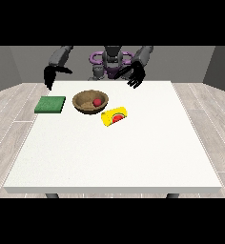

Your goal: Pick the cup and pour the ball into the bowl, then pick the bowl and place it on the pad

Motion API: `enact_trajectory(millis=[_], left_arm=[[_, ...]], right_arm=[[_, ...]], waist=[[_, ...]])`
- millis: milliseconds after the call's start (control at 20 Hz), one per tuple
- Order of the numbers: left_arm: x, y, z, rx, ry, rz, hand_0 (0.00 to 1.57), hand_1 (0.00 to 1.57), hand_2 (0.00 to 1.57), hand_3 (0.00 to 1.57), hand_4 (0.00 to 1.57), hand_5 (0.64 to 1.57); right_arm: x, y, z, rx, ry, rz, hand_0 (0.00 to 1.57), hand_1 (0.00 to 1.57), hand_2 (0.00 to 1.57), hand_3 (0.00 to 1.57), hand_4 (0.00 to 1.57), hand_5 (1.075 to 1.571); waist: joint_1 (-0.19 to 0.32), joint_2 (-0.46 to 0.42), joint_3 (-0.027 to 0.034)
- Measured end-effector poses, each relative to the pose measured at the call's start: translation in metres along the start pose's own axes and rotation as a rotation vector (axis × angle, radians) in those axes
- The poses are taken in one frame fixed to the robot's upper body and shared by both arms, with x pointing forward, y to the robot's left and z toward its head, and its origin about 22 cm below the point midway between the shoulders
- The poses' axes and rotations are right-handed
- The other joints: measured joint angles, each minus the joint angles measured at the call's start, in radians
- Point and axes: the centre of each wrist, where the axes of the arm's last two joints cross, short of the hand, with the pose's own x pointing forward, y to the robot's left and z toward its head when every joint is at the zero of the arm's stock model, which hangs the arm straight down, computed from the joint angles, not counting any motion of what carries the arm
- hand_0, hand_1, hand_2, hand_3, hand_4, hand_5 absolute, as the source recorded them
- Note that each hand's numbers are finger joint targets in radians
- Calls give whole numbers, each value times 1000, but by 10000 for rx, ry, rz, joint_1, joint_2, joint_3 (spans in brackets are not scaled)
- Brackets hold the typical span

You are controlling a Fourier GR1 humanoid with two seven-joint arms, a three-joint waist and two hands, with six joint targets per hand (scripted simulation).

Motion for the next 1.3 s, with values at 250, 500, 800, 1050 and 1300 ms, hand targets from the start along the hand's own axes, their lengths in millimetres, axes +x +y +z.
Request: enact_trajectory(millis=[250, 500, 800, 1050, 1300], left_arm=[[-20, 7, 24, -811, -690, 2654, 0, 0, 0, 0, 0, 1564], [-37, 27, 32, -1351, -1390, 3763, 0, 0, 0, 0, 0, 1564], [-50, 54, 30, -1300, -1718, 3997, 0, 0, 0, 0, 0, 1565], [-56, 71, 32, -1223, -1696, 4068, 0, 0, 0, 0, 0, 1566], [-54, 84, 29, -1103, -2034, 4047, 0, 0, 0, 0, 0, 1565]], right_arm=[[-12, 39, -8, -687, 6, -132, 0, 0, 0, 0, 319, 1570], [-22, 50, -16, -1381, -75, -370, 0, 0, 0, 0, 306, 1568], [-33, 59, -29, -1549, -33, -439, 0, 0, 0, 0, 214, 1565], [-45, 59, -31, -1542, 183, -409, 0, 0, 0, 0, 116, 1563], [-50, 68, -39, -1491, -25, -426, 0, 0, 0, 0, 64, 1562]], waist=[[675, 338, 95], [1185, 640, 158], [1127, 840, 177], [1037, 809, 181], [1117, 1173, 183]])
